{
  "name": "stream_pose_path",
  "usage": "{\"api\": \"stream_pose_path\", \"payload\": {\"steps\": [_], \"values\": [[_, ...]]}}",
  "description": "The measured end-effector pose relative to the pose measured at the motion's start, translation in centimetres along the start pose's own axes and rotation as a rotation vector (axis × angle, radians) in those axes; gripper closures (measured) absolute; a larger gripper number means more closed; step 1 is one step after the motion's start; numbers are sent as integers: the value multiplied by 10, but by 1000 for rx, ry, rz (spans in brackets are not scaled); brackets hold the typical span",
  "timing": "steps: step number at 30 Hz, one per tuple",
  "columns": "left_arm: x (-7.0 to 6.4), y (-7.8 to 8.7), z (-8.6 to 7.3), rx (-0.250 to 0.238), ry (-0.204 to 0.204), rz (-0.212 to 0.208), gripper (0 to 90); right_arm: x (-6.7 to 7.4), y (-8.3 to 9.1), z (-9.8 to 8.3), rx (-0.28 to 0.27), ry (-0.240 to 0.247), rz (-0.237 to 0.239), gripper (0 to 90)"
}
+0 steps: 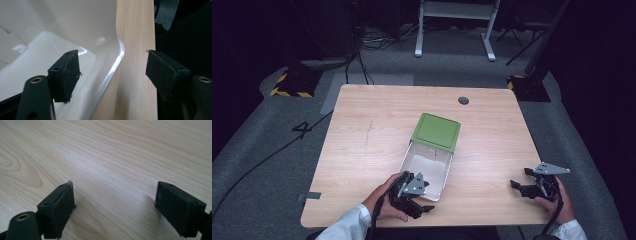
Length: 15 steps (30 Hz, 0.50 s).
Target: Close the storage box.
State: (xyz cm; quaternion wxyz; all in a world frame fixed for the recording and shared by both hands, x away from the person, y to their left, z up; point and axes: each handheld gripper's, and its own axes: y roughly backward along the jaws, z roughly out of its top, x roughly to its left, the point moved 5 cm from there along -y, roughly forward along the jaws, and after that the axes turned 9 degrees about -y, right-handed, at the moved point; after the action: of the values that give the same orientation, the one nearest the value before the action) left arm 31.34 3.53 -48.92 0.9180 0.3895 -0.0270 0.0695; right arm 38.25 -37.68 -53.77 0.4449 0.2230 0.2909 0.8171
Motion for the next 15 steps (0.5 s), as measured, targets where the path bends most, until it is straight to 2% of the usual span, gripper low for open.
{"api": "stream_pose_path", "payload": {"steps": [2,3,5,6,9,11,13,15], "values": [[1,-5,-5,23,-12,7,376,0,0,0,0,0,0,160],[3,-10,-11,60,-7,16,471,0,0,0,0,0,0,160],[4,-14,-16,95,-18,46,501,0,0,0,0,1,0,160],[5,-14,-17,98,-14,60,522,0,0,0,0,1,0,161],[8,-14,-18,88,-5,52,525,0,0,0,0,1,0,161],[11,-15,-19,86,-14,60,528,0,0,0,0,1,0,161],[16,-16,-19,83,-2,77,527,0,0,0,0,1,0,161],[19,-18,-19,81,-12,75,528,0,0,0,0,0,1,161]]}}
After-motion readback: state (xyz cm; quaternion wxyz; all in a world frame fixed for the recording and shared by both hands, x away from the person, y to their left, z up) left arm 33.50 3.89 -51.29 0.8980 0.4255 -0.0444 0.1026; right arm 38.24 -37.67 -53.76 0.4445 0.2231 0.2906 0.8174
